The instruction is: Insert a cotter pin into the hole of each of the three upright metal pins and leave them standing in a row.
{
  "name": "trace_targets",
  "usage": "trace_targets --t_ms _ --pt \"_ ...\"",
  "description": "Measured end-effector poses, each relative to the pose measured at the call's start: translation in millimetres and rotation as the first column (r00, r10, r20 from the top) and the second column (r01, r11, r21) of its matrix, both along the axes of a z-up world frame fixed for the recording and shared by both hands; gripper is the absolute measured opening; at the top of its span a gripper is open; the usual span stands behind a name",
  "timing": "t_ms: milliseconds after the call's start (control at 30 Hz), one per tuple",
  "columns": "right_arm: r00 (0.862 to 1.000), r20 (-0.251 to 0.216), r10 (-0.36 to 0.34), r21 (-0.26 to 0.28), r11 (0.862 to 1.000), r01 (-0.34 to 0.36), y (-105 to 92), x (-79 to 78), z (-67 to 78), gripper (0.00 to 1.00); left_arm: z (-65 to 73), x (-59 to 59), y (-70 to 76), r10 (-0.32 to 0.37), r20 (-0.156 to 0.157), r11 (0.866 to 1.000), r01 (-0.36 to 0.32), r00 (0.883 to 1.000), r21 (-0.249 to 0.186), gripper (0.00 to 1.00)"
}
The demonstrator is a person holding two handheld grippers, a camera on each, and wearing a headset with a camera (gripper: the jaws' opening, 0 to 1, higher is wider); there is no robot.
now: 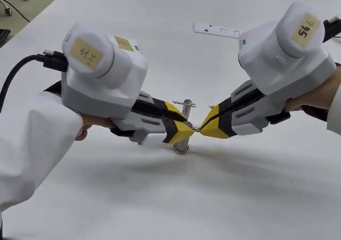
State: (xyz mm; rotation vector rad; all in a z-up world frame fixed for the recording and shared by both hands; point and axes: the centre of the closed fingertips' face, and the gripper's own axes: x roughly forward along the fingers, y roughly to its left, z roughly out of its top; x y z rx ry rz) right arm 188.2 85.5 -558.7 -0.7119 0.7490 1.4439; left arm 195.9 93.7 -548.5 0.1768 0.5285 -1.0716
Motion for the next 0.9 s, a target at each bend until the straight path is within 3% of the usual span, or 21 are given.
trace_targets --t_ms 133,367,467,567,633,733,767,833,900 --pt "1.000 0.006 0.013 -0.003 1.000 -0.013 1.0 -3.0 0.7 0.00 -0.1 -0.1 0.2 0.005 -0.007 1.000 -0.005 1.000 -0.007 0.10" --pt "1.000 -0.003 -0.019 0.020 1.000 0.019 -1.3 -4.2 5.4 0.00 5.2 -2.9 3.5 -0.002 0.028 1.000 0.003 1.000 -0.009 0.15" --pt "1.000 0.006 -0.025 0.032 0.999 0.025 -0.1 -4.2 6.7 0.07 6.9 -5.3 6.4 -0.013 0.043 1.000 0.014 0.999 -0.018 0.29" --pt "1.000 0.001 -0.019 0.037 0.999 0.018 2.3 -6.2 6.0 0.10 10.8 -10.7 7.3 -0.024 0.050 0.998 0.026 0.998 -0.057 0.43" --pt "1.000 0.000 -0.015 0.038 0.999 0.015 5.4 -7.9 3.6 0.12 11.8 -16.3 8.1 -0.028 0.034 0.996 0.031 0.999 -0.079 0.49" --pt "1.000 -0.001 -0.015 0.038 0.999 0.015 9.2 -8.0 -1.3 0.14 12.1 -21.5 9.5 -0.032 0.034 0.996 0.035 0.999 -0.085 0.58" --pt "1.000 -0.004 -0.011 0.038 0.999 0.011 10.8 -8.7 -3.0 0.14 11.7 -24.0 10.0 -0.033 0.028 0.996 0.036 0.999 -0.087 0.64" --pt "1.000 -0.011 -0.010 0.039 0.999 0.010 13.4 -10.0 -5.0 0.14 14.2 -28.9 10.0 -0.040 0.048 0.995 0.044 0.998 -0.094 0.75" --pt "1.000 -0.011 -0.006 0.038 0.999 0.006 16.3 -10.2 -7.1 0.14 15.3 -32.5 9.8 -0.039 0.040 0.994 0.043 0.998 -0.105 0.90"
